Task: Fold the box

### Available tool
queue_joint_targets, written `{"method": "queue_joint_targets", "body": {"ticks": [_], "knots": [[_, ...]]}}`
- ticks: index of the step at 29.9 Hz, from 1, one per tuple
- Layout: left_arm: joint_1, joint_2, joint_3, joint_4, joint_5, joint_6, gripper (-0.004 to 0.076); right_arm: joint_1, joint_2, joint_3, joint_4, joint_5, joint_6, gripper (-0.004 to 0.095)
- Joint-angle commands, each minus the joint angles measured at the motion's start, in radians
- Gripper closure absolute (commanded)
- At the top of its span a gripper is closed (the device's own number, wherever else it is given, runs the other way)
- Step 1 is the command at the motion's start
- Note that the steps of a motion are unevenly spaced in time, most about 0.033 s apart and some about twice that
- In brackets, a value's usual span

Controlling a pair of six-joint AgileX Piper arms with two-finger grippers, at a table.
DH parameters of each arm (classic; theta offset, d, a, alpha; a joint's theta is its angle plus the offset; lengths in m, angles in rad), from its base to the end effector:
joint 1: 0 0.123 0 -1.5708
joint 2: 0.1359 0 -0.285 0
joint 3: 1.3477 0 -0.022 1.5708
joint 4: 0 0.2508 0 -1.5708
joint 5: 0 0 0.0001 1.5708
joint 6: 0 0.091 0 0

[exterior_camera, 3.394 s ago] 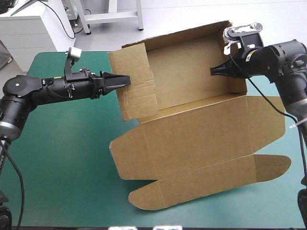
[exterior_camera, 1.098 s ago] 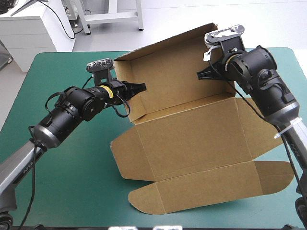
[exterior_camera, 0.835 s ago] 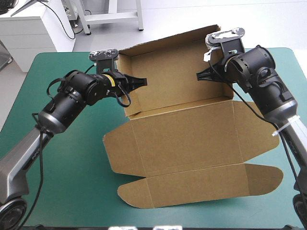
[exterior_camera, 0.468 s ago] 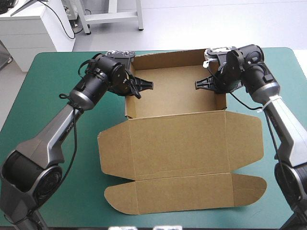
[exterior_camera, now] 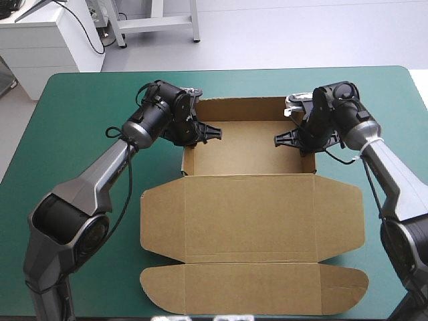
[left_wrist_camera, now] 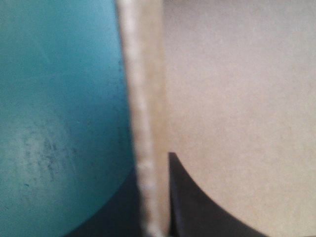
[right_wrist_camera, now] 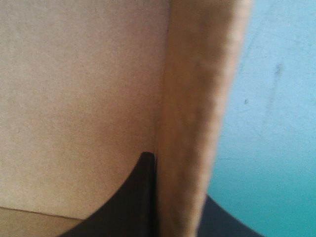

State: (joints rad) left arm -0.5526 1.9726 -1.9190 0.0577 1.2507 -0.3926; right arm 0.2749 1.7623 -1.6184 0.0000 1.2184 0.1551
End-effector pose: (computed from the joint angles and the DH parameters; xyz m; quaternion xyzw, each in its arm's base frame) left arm 0.3663 -0.2201 0.3129 0.0827 0.9805 -0.0546 0.1696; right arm 0.3558 0.1004 0.3135 -0.0592 0.9873 0.0314 0.1439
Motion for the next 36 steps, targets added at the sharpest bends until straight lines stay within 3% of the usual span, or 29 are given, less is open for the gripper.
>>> {"method": "queue_joint_targets", "body": {"ticks": [1,13,16,18,22,25,27,33,36], "knots": [[-0.014,-0.039,-0.027,0.002,0.040,0.024,0.0731,0.003,-0.056,-0.002,0.064,0.028,-0.066,0.0929],[-0.014,0.008,-0.009,-0.058,0.040,0.143,0.0730,0.003,0.009,-0.002,0.064,0.028,-0.075,0.0894],[-0.014,0.014,-0.009,-0.065,0.040,0.153,0.0701,0.003,0.015,-0.002,0.064,0.028,-0.076,0.0794],[-0.014,0.016,-0.009,-0.066,0.040,0.153,0.0649,0.003,0.015,-0.002,0.064,0.028,-0.076,0.0670],[-0.014,0.016,-0.009,-0.066,0.040,0.156,0.0493,0.003,0.015,-0.002,0.064,0.028,-0.073,0.0383],[-0.014,0.016,-0.011,-0.022,0.040,0.159,0.0375,0.003,0.015,-0.002,0.065,0.028,-0.033,0.0271],[-0.014,0.014,-0.024,0.001,0.040,0.159,0.0337,0.003,0.015,-0.004,0.055,0.028,-0.033,0.0272],[-0.014,-0.009,-0.141,0.078,0.040,0.161,0.0334,0.003,-0.005,-0.096,0.000,0.022,0.008,0.0272],[-0.014,-0.038,-0.198,0.167,0.040,0.163,0.0388,0.003,-0.024,-0.162,-0.039,0.027,0.043,0.0272]]}}
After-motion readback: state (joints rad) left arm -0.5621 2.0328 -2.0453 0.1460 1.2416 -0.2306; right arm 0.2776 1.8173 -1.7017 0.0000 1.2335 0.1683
